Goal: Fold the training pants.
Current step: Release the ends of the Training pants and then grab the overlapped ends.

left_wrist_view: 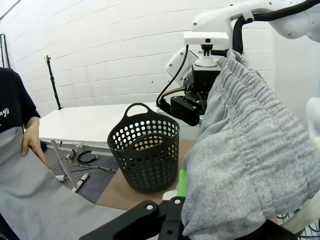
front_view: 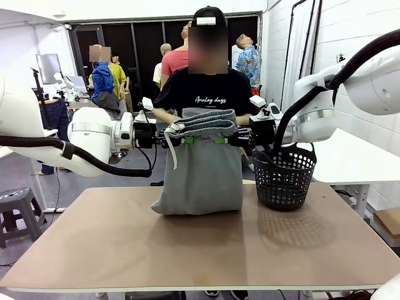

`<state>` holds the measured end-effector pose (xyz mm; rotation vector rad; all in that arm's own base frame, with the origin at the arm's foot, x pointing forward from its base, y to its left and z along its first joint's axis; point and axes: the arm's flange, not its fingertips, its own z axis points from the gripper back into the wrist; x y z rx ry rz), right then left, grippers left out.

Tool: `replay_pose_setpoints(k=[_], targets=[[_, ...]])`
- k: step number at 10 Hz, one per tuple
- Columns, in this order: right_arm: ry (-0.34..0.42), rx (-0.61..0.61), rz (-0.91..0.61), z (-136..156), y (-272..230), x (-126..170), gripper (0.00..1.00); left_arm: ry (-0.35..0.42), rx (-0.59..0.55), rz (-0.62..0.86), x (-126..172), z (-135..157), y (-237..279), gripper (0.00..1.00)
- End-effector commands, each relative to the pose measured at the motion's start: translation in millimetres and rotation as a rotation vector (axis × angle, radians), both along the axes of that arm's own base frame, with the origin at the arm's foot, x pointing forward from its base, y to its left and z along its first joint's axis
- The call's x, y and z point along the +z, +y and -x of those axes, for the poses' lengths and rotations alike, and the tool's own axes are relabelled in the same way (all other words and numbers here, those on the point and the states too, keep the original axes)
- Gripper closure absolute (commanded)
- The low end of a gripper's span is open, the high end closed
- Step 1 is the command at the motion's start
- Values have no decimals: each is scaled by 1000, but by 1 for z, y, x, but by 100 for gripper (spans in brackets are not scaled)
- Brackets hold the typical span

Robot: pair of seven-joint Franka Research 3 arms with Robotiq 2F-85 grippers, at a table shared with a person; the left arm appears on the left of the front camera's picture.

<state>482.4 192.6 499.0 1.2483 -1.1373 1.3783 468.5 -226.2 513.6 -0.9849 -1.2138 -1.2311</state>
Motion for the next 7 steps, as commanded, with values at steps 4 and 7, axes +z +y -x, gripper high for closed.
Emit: replay_pose_setpoints(k=[4, 7], targets=[[-2, 2, -8, 2, 0, 1, 100, -17, 1, 7, 1, 3, 0, 100], [-2, 2, -8, 2, 0, 1, 100, -17, 1, 7, 1, 3, 0, 100]])
